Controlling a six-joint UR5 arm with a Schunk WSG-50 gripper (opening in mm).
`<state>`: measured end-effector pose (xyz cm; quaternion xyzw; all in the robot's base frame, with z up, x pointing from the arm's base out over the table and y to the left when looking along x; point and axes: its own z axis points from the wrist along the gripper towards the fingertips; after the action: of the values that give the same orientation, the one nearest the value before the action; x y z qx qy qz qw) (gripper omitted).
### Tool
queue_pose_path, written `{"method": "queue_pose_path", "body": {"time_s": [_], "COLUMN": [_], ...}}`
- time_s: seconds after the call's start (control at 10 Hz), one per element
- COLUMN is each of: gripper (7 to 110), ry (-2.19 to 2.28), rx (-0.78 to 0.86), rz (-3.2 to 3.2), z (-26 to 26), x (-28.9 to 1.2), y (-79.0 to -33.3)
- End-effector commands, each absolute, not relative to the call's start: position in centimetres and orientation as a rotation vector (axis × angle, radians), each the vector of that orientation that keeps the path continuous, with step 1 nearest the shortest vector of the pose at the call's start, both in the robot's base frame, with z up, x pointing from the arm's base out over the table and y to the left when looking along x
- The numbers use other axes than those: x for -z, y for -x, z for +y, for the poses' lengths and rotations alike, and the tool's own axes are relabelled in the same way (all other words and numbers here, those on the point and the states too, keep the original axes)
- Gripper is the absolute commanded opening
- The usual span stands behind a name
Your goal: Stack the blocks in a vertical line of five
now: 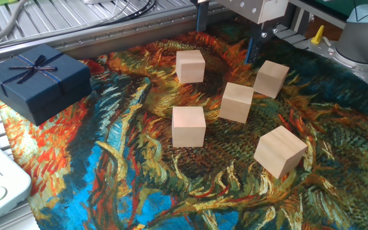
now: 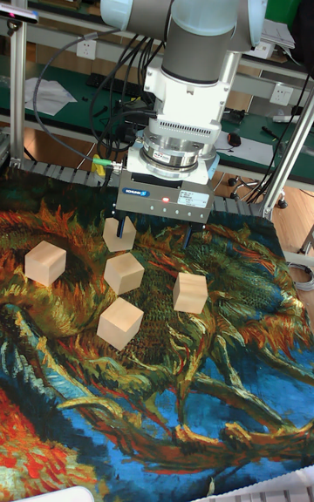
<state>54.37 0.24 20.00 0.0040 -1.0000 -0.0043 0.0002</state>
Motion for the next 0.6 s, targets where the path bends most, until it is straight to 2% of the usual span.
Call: {"method": "queue_pose_path", "body": {"time_s": [0.0, 0.1, 0.2, 0.5], "gripper": [109, 109, 7, 7], "ry": [0.054, 0.054, 0.047, 0.03], "rx": [0.089, 0.085, 0.084, 0.06], "rz": [-3.252, -3.256, -3.254, -3.248], "z": [1.56, 1.49, 1.49, 1.19], "x": [-20.2, -20.02, -19.98, -19.67], "y": [-57.2, -57.31, -57.28, -57.13]}}
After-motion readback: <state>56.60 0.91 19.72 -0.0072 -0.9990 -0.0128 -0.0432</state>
